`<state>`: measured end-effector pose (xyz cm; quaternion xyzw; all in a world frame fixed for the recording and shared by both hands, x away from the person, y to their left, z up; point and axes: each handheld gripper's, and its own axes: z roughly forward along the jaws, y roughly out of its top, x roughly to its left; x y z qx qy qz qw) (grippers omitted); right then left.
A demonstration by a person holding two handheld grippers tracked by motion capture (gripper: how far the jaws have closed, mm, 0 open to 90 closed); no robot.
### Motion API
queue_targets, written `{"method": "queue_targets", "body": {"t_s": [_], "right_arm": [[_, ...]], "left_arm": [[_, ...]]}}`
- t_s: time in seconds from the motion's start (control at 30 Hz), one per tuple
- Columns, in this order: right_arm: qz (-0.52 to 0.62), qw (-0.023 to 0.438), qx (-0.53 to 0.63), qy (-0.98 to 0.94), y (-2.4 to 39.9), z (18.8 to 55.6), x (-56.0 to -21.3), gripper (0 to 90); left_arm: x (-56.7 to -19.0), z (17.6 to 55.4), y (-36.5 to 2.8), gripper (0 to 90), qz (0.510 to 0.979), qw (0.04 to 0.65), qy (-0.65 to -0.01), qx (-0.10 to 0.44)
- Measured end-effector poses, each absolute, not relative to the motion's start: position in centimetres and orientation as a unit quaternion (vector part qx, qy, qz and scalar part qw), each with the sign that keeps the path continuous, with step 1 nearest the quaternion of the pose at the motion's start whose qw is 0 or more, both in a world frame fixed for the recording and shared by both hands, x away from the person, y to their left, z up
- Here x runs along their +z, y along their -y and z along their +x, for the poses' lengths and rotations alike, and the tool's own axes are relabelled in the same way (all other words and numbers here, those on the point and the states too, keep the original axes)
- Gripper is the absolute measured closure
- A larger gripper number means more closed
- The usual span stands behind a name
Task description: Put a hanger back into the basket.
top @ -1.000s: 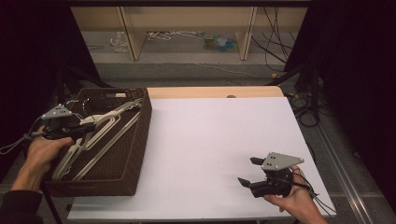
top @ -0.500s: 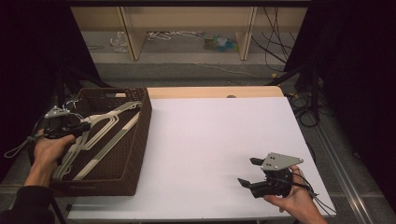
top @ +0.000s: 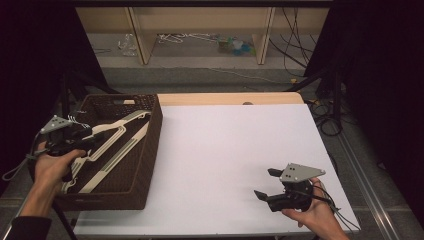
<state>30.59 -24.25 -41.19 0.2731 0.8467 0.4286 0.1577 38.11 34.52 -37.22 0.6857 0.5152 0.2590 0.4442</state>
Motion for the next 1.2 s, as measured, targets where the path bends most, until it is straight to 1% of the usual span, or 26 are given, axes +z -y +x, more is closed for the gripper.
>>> {"method": "queue_targets", "body": {"t_s": [0.23, 0.47, 0.53, 0.57, 0.63, 0.7, 0.8, 0.87, 0.97, 1.1, 1.17, 1.2], "right_arm": [[0.280, 0.157, 0.438, -0.840, 24.4, 30.7, -41.2, 19.6], [0.293, 0.168, 0.458, -0.822, 24.8, 30.8, -41.1, 17.8], [0.301, 0.169, 0.465, -0.815, 24.9, 30.8, -41.1, 17.5], [0.302, 0.160, 0.468, -0.815, 25.0, 30.9, -41.2, 17.4], [0.305, 0.169, 0.470, -0.811, 25.1, 30.8, -41.2, 17.1], [0.305, 0.164, 0.475, -0.809, 25.1, 30.9, -41.2, 16.9], [0.305, 0.168, 0.475, -0.808, 25.1, 30.8, -41.3, 16.7], [0.301, 0.176, 0.478, -0.806, 25.2, 30.9, -41.3, 16.7], [0.301, 0.166, 0.480, -0.807, 25.3, 30.8, -41.3, 16.6], [0.301, 0.181, 0.485, -0.801, 25.5, 30.7, -41.3, 16.7], [0.302, 0.171, 0.486, -0.802, 25.4, 30.6, -41.3, 16.6], [0.303, 0.174, 0.485, -0.802, 25.4, 30.6, -41.3, 16.6]], "left_arm": [[-36.0, 36.0, -30.3, 36.8, 0.704, 0.477, -0.461, 0.254], [-36.0, 34.4, -26.3, 30.6, 0.717, 0.503, -0.414, 0.248], [-36.0, 33.8, -25.4, 28.7, 0.720, 0.508, -0.403, 0.249], [-36.0, 33.6, -24.9, 27.8, 0.721, 0.511, -0.398, 0.245], [-36.0, 33.1, -24.0, 25.9, 0.724, 0.515, -0.389, 0.244], [-36.1, 32.6, -23.2, 23.8, 0.721, 0.523, -0.386, 0.240], [-36.4, 32.0, -22.0, 20.3, 0.720, 0.532, -0.379, 0.232], [-36.7, 31.5, -20.9, 19.7, 0.722, 0.538, -0.371, 0.225], [-37.0, 30.9, -19.8, 18.1, 0.732, 0.539, -0.356, 0.219], [-37.6, 29.9, -18.5, 17.2, 0.738, 0.543, -0.339, 0.214], [-38.1, 29.4, -17.9, 16.8, 0.740, 0.541, -0.340, 0.210], [-38.3, 29.2, -17.7, 16.6, 0.742, 0.541, -0.336, 0.209]]}}
